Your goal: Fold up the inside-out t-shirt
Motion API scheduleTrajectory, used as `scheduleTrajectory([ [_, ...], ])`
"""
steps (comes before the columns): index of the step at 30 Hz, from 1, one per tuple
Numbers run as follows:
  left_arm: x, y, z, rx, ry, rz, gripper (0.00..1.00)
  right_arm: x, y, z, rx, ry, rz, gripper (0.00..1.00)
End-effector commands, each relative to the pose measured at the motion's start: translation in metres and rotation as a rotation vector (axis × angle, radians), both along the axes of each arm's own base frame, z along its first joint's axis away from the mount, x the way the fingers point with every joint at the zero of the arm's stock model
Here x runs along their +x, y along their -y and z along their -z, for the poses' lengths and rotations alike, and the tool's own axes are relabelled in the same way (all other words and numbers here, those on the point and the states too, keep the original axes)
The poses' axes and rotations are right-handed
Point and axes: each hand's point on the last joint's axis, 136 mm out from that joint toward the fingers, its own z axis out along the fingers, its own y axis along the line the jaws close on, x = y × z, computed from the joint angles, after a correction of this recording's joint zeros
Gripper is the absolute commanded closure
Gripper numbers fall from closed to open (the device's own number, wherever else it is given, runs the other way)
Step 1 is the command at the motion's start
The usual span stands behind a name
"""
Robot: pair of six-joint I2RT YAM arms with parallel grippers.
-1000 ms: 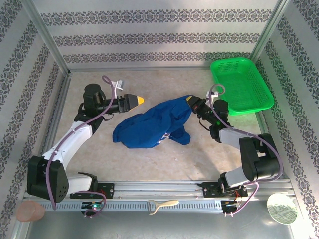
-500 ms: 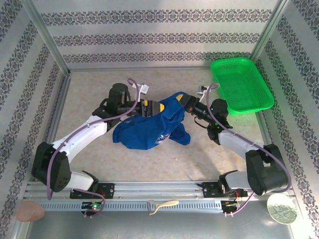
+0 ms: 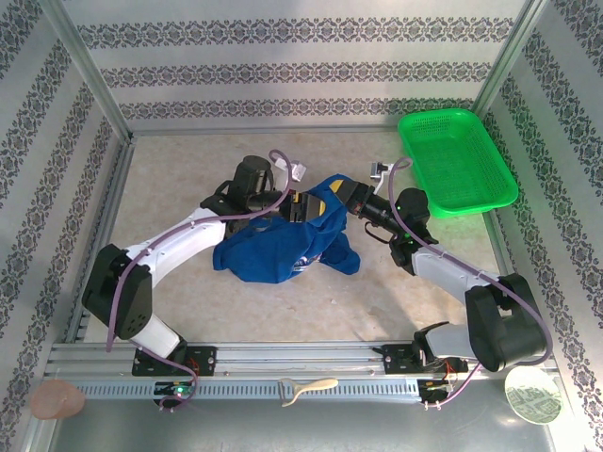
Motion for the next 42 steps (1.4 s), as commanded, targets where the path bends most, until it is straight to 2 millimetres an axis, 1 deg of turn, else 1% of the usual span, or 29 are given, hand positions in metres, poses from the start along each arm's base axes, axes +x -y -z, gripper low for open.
scheduleTrajectory([
  [1,-0.004,0.011,-0.008,-0.026,0.031,0.042,0.73,-0.003,-0.002,-0.024,0.024,0.064,0.001,1.00],
  [2,-0.005,0.013,-0.012,-0.051,0.027,0.048,0.86,-0.002,-0.002,-0.023,0.020,0.061,0.001,1.00],
  [3,-0.005,0.015,-0.022,-0.084,0.033,0.050,0.99,0.000,-0.001,-0.021,0.014,0.051,0.010,1.00],
  [4,-0.003,0.015,-0.032,-0.107,0.043,0.046,1.00,0.002,0.002,-0.019,0.008,0.048,0.022,0.91],
  [5,0.000,0.015,-0.047,-0.133,0.059,0.036,1.00,0.005,0.007,-0.017,0.001,0.042,0.042,0.72],
  [6,0.005,0.012,-0.066,-0.160,0.075,0.018,1.00,0.010,0.015,-0.013,-0.010,0.028,0.071,0.59],
  [7,0.011,0.008,-0.085,-0.187,0.095,0.002,1.00,0.012,0.023,-0.010,-0.022,0.022,0.098,0.51],
  [8,0.016,0.001,-0.109,-0.224,0.116,-0.022,1.00,0.014,0.033,-0.005,-0.044,0.009,0.130,0.46],
  [9,0.022,-0.008,-0.134,-0.264,0.140,-0.043,1.00,0.014,0.041,0.002,-0.071,-0.013,0.158,0.43],
  [12,0.029,-0.028,-0.193,-0.352,0.186,-0.058,1.00,0.008,0.057,0.022,-0.183,-0.048,0.201,0.41],
  [14,0.027,-0.035,-0.220,-0.392,0.210,-0.049,1.00,0.000,0.062,0.039,-0.264,-0.066,0.219,0.40],
  [15,0.025,-0.036,-0.228,-0.404,0.217,-0.041,1.00,-0.004,0.065,0.046,-0.289,-0.074,0.229,0.39],
  [16,0.023,-0.038,-0.233,-0.409,0.226,-0.034,1.00,-0.007,0.066,0.050,-0.298,-0.078,0.231,0.39],
  [19,0.021,-0.038,-0.238,-0.414,0.229,-0.024,1.00,-0.016,0.064,0.063,-0.326,-0.086,0.210,0.38],
  [21,0.020,-0.039,-0.240,-0.417,0.230,-0.024,1.00,-0.020,0.061,0.068,-0.345,-0.083,0.193,0.35],
  [23,0.019,-0.039,-0.244,-0.424,0.236,-0.018,1.00,-0.025,0.057,0.071,-0.355,-0.073,0.167,0.33],
  [24,0.018,-0.038,-0.245,-0.425,0.236,-0.013,1.00,-0.026,0.054,0.069,-0.353,-0.064,0.153,0.33],
  [25,0.018,-0.038,-0.246,-0.423,0.237,-0.011,1.00,-0.028,0.050,0.064,-0.345,-0.050,0.139,0.33],
  [27,0.018,-0.038,-0.246,-0.419,0.230,-0.006,1.00,-0.031,0.045,0.047,-0.334,-0.008,0.120,0.32],
  [31,0.017,-0.036,-0.234,-0.409,0.202,0.001,1.00,-0.035,0.037,0.003,-0.353,0.087,0.085,0.32],
  [33,0.016,-0.037,-0.230,-0.410,0.193,-0.002,1.00,-0.036,0.035,-0.010,-0.373,0.119,0.077,0.30],
  [35,0.015,-0.038,-0.228,-0.412,0.191,-0.006,1.00,-0.033,0.035,-0.015,-0.391,0.126,0.077,0.30],
  [36,0.014,-0.038,-0.229,-0.415,0.193,-0.006,1.00,-0.031,0.035,-0.013,-0.398,0.121,0.080,0.30],
  [38,0.013,-0.039,-0.233,-0.417,0.201,-0.006,1.00,-0.027,0.034,0.001,-0.407,0.096,0.081,0.29],
  [42,0.009,-0.041,-0.240,-0.418,0.210,0.001,1.00,-0.021,0.030,0.044,-0.422,0.018,0.064,0.29],
])
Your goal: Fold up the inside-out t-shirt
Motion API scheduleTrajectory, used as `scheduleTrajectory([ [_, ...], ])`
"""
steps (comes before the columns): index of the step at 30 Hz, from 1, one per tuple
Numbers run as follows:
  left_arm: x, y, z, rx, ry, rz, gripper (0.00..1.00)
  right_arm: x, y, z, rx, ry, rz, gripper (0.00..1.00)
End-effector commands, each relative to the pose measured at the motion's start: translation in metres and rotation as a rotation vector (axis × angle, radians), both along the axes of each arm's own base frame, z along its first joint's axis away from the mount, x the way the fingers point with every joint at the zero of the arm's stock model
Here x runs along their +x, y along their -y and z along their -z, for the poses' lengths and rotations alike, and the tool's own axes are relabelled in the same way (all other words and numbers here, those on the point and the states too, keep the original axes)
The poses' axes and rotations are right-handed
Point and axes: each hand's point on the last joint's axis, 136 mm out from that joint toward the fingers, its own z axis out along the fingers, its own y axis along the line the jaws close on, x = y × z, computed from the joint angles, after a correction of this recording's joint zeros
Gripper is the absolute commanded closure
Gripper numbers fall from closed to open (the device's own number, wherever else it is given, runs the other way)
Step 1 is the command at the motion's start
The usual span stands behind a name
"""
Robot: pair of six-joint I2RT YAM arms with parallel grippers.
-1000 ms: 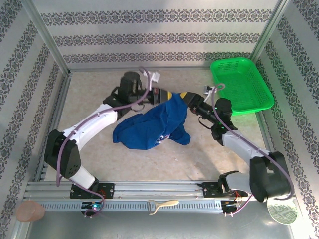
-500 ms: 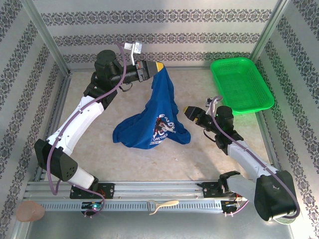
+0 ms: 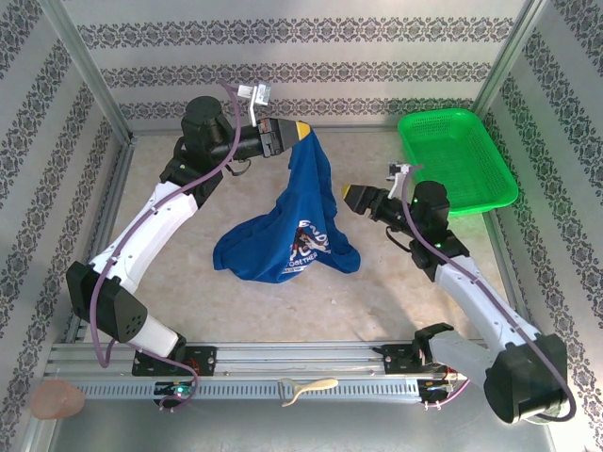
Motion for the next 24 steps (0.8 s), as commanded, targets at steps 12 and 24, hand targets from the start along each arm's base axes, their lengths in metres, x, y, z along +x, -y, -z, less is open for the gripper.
scheduleTrajectory([
  [12,-0.030,-0.009,-0.041,-0.065,0.072,0.041,1.00,0.026,-0.040,0.086,-0.036,-0.164,-0.095,0.29],
  [24,0.037,-0.115,-0.062,-0.087,0.071,-0.284,1.00,0.116,-0.026,-0.052,0.113,0.007,-0.048,1.00],
])
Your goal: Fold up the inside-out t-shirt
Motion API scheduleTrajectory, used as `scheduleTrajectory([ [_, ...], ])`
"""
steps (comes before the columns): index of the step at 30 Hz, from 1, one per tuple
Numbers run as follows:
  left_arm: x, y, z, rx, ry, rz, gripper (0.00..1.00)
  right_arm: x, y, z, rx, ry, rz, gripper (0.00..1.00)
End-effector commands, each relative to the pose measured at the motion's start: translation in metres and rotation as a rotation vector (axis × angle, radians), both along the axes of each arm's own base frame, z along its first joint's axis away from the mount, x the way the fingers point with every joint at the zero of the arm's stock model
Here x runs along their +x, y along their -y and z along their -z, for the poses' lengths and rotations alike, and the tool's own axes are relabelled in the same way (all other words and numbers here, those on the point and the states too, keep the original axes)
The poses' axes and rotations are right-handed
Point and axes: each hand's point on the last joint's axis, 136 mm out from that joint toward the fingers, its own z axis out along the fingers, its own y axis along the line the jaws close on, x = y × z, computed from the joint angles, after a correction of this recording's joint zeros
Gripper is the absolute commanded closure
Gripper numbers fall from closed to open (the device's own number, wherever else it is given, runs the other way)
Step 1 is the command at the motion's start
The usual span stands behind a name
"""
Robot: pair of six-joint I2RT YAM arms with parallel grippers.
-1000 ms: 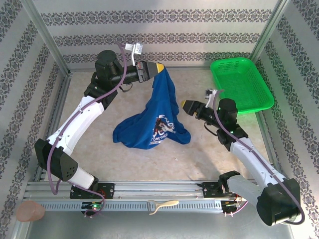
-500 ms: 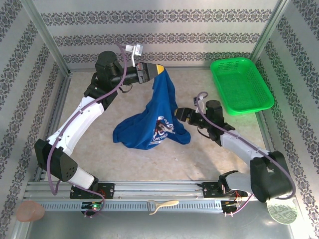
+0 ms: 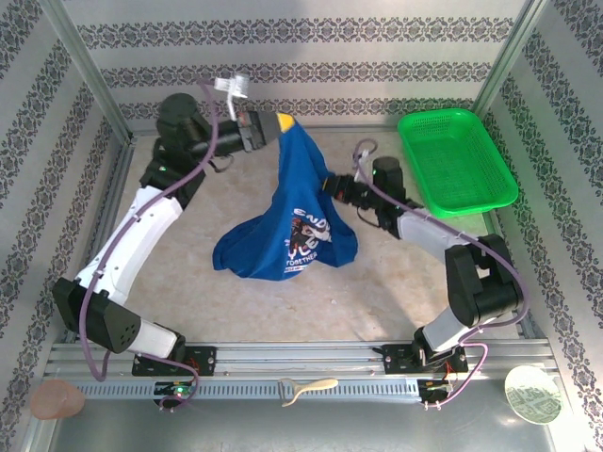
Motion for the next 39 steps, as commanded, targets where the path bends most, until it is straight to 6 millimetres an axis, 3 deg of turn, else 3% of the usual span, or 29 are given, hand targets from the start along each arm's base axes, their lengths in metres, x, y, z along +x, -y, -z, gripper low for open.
scheduleTrajectory([
  [1,0.052,-0.090,-0.038,-0.043,0.044,-0.270,1.00,0.024,0.024,-0.134,0.097,0.236,0.041,1.00],
  [2,0.068,-0.119,-0.051,-0.068,0.045,-0.343,1.00,0.026,0.032,-0.175,0.119,0.296,0.058,1.00],
  [4,0.080,-0.160,-0.091,-0.159,0.090,-0.427,1.00,0.016,0.045,-0.254,0.162,0.425,0.086,1.00],
  [5,0.079,-0.175,-0.114,-0.209,0.131,-0.455,1.00,0.003,0.051,-0.295,0.179,0.498,0.099,1.00],
  [7,0.063,-0.184,-0.157,-0.269,0.224,-0.468,1.00,-0.031,0.059,-0.362,0.204,0.645,0.117,1.00],
  [9,0.046,-0.185,-0.185,-0.285,0.290,-0.481,1.00,-0.060,0.065,-0.402,0.190,0.741,0.138,1.00],
  [11,0.031,-0.185,-0.202,-0.305,0.331,-0.486,1.00,-0.078,0.070,-0.421,0.176,0.792,0.162,1.00],
  [18,0.007,-0.184,-0.203,-0.299,0.344,-0.506,1.00,-0.108,0.076,-0.432,0.194,0.843,0.178,1.00],
  [23,-0.036,-0.179,-0.228,-0.351,0.477,-0.466,1.00,-0.155,0.071,-0.458,0.232,0.961,0.130,1.00],
  [24,-0.047,-0.177,-0.234,-0.361,0.526,-0.449,1.00,-0.159,0.070,-0.460,0.220,0.972,0.128,1.00],
  [25,-0.049,-0.177,-0.235,-0.347,0.529,-0.470,1.00,-0.150,0.072,-0.454,0.155,0.936,0.170,1.00],
  [26,-0.035,-0.185,-0.224,-0.313,0.450,-0.550,1.00,-0.136,0.076,-0.445,0.079,0.879,0.222,1.00],
  [28,-0.011,-0.204,-0.197,-0.248,0.316,-0.705,1.00,-0.127,0.074,-0.442,0.073,0.868,0.202,1.00],
  [30,0.002,-0.212,-0.182,-0.227,0.258,-0.745,1.00,-0.131,0.068,-0.442,0.113,0.890,0.180,1.00],
  [32,0.018,-0.217,-0.163,-0.213,0.196,-0.768,1.00,-0.116,0.069,-0.428,0.064,0.851,0.212,1.00],
  [34,0.043,-0.222,-0.136,-0.186,0.117,-0.786,1.00,-0.086,0.073,-0.404,0.001,0.775,0.261,1.00],
  [37,0.095,-0.224,-0.075,-0.136,-0.079,-0.764,1.00,-0.030,0.076,-0.359,-0.050,0.624,0.304,1.00],
  [39,0.127,-0.223,-0.041,-0.130,-0.189,-0.728,1.00,-0.004,0.072,-0.344,-0.061,0.569,0.311,1.00],
])
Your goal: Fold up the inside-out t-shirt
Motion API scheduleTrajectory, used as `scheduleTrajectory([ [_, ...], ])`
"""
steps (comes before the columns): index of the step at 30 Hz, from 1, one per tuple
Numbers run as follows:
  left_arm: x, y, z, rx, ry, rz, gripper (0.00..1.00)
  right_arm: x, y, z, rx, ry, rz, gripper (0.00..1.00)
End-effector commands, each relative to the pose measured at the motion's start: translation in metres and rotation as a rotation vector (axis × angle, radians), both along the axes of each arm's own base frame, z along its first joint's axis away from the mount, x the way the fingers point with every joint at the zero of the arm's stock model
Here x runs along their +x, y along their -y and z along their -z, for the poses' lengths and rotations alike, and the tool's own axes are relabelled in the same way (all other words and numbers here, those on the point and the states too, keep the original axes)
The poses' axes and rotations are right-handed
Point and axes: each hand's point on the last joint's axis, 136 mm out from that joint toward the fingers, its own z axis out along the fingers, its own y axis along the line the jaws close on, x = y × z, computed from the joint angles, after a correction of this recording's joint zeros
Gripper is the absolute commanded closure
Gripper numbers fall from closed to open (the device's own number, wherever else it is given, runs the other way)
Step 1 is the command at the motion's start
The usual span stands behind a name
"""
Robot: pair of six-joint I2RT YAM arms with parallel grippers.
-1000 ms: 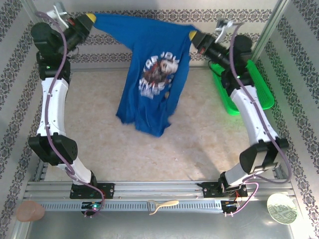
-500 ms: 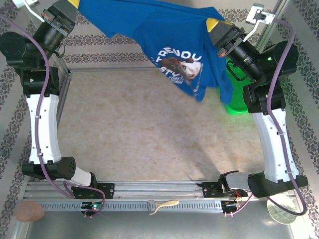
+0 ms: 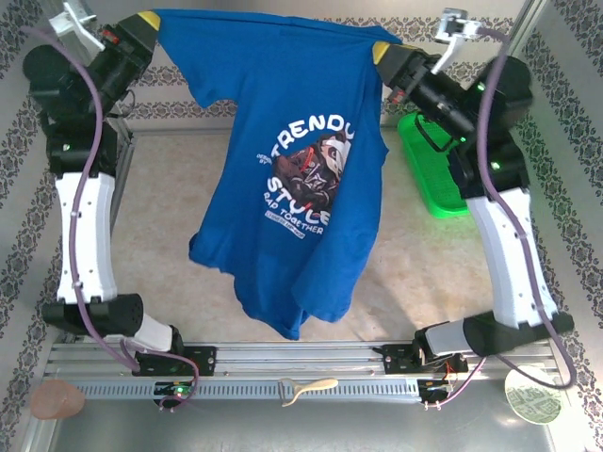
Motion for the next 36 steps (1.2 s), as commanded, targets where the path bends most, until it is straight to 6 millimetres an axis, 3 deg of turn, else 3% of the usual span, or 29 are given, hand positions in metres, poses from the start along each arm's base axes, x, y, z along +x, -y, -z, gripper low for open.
scheduleTrajectory([
  [1,0.080,-0.029,0.095,-0.051,-0.299,-0.056,1.00,0.060,0.015,0.031,-0.010,-0.118,0.133,1.00],
  [3,0.094,-0.028,0.096,-0.073,-0.307,-0.031,1.00,0.069,0.007,0.020,-0.011,-0.114,0.104,1.00],
  [4,0.095,-0.027,0.085,-0.083,-0.281,-0.020,1.00,0.068,0.002,0.009,-0.012,-0.088,0.085,1.00],
  [6,0.084,-0.023,0.043,-0.074,-0.151,-0.005,1.00,0.048,-0.003,-0.030,-0.017,0.024,0.071,1.00],
  [8,0.060,-0.020,-0.004,-0.032,0.006,-0.018,1.00,0.018,-0.005,-0.073,-0.017,0.177,0.072,1.00],
  [11,0.011,-0.019,-0.060,0.018,0.257,-0.071,0.99,-0.027,-0.004,-0.115,-0.005,0.390,0.110,1.00],
  [12,-0.002,-0.023,-0.067,0.012,0.309,-0.113,0.97,-0.040,-0.001,-0.123,0.014,0.438,0.130,1.00],
  [14,-0.018,-0.034,-0.063,-0.016,0.335,-0.194,0.95,-0.043,0.000,-0.116,0.028,0.435,0.142,1.00],
  [16,-0.018,-0.038,-0.041,-0.008,0.288,-0.221,0.95,-0.035,-0.002,-0.092,0.026,0.374,0.150,1.00],
  [19,0.001,-0.030,0.027,0.011,0.112,-0.161,0.93,-0.009,-0.013,-0.019,-0.002,0.175,0.129,1.00],
  [22,0.014,-0.021,0.130,-0.014,-0.128,-0.087,0.93,0.003,-0.038,0.085,-0.060,-0.067,0.051,1.00],
  [24,0.011,-0.013,0.210,-0.019,-0.297,-0.038,0.93,-0.003,-0.059,0.163,-0.101,-0.229,-0.032,1.00],
  [26,-0.001,-0.008,0.276,-0.015,-0.437,-0.014,0.93,-0.014,-0.075,0.225,-0.123,-0.359,-0.094,1.00],
  [28,-0.015,-0.004,0.321,0.002,-0.515,0.004,0.94,-0.030,-0.085,0.271,-0.123,-0.444,-0.151,1.00],
  [30,-0.029,-0.006,0.350,0.038,-0.579,-0.015,0.93,-0.043,-0.089,0.295,-0.125,-0.488,-0.172,1.00],
  [31,-0.033,-0.006,0.355,0.055,-0.585,-0.018,0.85,-0.046,-0.089,0.301,-0.130,-0.502,-0.176,1.00],
  [33,-0.039,-0.006,0.357,0.105,-0.590,-0.016,0.62,-0.049,-0.091,0.305,-0.135,-0.513,-0.191,1.00],
  [36,-0.048,-0.003,0.342,0.190,-0.554,-0.001,0.38,-0.052,-0.094,0.302,-0.152,-0.509,-0.208,1.00],
])
